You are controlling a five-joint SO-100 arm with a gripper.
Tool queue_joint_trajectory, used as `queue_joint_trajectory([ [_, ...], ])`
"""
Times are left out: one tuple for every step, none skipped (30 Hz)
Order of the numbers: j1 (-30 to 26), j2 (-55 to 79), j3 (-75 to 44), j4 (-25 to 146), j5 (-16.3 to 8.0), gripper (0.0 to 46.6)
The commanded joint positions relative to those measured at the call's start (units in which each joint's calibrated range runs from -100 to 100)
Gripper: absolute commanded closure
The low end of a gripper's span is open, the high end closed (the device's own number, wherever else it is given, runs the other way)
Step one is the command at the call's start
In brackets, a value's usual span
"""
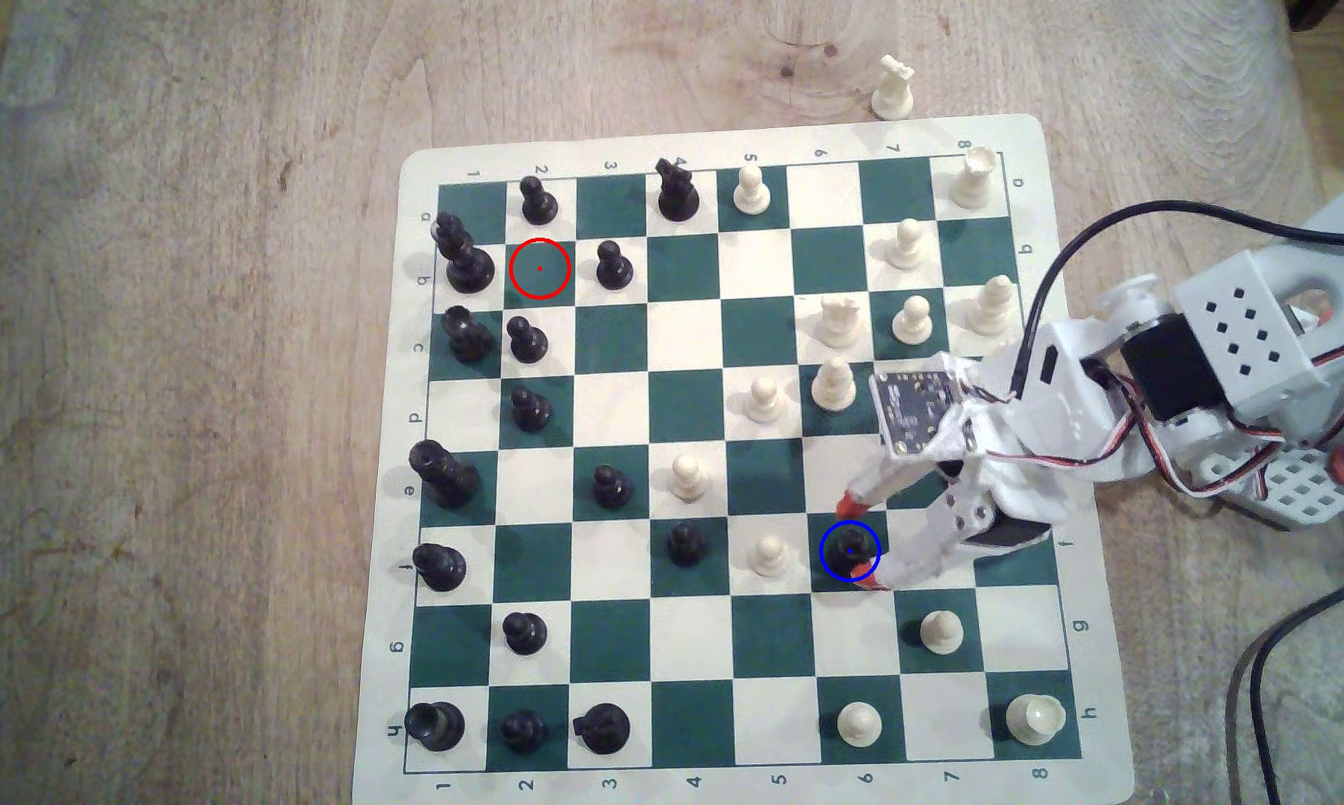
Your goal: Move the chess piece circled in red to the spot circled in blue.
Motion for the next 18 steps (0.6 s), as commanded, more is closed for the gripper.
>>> queue_joint_trajectory([
  [0.2, -5.4, -2.0, 2.9, -0.1, 28.2],
  [0.2, -7.2, -2.7, 5.1, -0.2, 26.9],
  [-0.2, -8.5, -2.8, 6.3, -0.6, 26.0],
  [-0.5, -9.9, -3.2, 8.4, -0.8, 25.7],
  [-1.0, -11.2, -3.6, 10.8, -0.9, 25.6],
  [-1.8, -14.6, -3.9, 14.6, -0.9, 26.1],
  [-1.7, -16.1, -4.3, 15.8, -0.7, 26.6],
  [-1.0, -17.9, -4.7, 16.7, -0.8, 27.0],
  [-0.3, -19.7, -5.3, 17.7, -0.8, 28.2],
  [0.5, -21.5, -5.8, 18.6, -0.8, 32.1],
  [1.9, -25.8, -6.3, 20.0, -0.9, 41.7],
  [2.6, -27.8, -6.4, 21.4, -0.6, 42.2],
  [3.4, -29.7, -6.4, 22.7, -0.2, 42.7],
  [4.6, -31.3, -6.2, 23.1, 0.4, 43.7],
  [6.9, -33.4, -5.2, 20.4, 1.5, 46.1],
  [8.1, -34.5, -4.1, 17.3, 2.6, 46.4],
  [9.2, -35.6, -2.4, 13.2, 4.2, 46.4],
  [10.4, -36.9, -0.2, 7.8, 6.0, 46.4],
])
